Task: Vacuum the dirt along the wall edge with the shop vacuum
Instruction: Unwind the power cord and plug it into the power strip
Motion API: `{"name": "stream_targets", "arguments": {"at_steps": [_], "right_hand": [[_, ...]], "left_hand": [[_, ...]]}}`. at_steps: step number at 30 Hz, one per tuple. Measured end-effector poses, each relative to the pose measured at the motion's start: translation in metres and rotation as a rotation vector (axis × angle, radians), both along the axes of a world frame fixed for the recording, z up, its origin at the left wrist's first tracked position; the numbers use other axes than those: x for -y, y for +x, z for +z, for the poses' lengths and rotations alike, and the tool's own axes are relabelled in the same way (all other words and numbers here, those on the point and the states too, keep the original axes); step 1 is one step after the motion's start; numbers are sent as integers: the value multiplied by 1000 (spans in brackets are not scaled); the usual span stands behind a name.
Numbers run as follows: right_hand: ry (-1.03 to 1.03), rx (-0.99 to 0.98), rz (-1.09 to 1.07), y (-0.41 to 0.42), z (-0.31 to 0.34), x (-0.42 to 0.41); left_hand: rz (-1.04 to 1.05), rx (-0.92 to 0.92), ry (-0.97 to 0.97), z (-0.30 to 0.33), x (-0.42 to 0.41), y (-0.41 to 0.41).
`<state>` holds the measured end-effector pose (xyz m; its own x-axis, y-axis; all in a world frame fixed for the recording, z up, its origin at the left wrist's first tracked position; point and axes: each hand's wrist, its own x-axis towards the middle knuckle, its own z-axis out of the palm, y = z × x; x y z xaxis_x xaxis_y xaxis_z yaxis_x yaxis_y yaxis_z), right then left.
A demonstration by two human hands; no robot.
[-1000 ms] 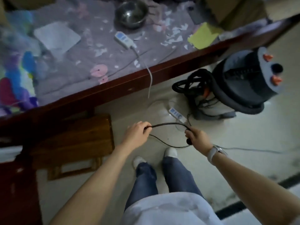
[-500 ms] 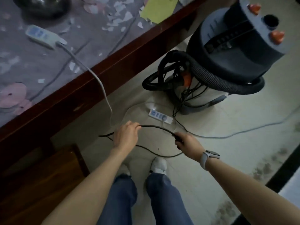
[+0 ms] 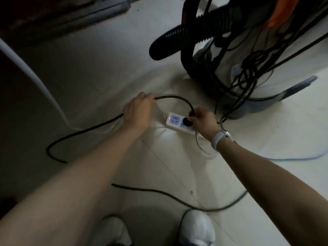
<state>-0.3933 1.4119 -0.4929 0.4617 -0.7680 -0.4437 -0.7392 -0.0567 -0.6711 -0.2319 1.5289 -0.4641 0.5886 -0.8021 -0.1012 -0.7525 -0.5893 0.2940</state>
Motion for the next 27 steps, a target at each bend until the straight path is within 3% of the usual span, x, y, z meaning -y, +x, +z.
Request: {"name": "stream_targets", "arguments": {"at_steps": [6, 22, 27], "right_hand": [[-61, -6, -15, 11, -34, 18], [-113, 19, 32, 6, -49, 2], [-29, 51, -44, 11, -48, 16]], "left_hand": [[-27, -8, -74, -42, 15, 17], [-11, -94, -176, -77, 4, 27], [-15, -142, -224, -84, 4, 30]]}}
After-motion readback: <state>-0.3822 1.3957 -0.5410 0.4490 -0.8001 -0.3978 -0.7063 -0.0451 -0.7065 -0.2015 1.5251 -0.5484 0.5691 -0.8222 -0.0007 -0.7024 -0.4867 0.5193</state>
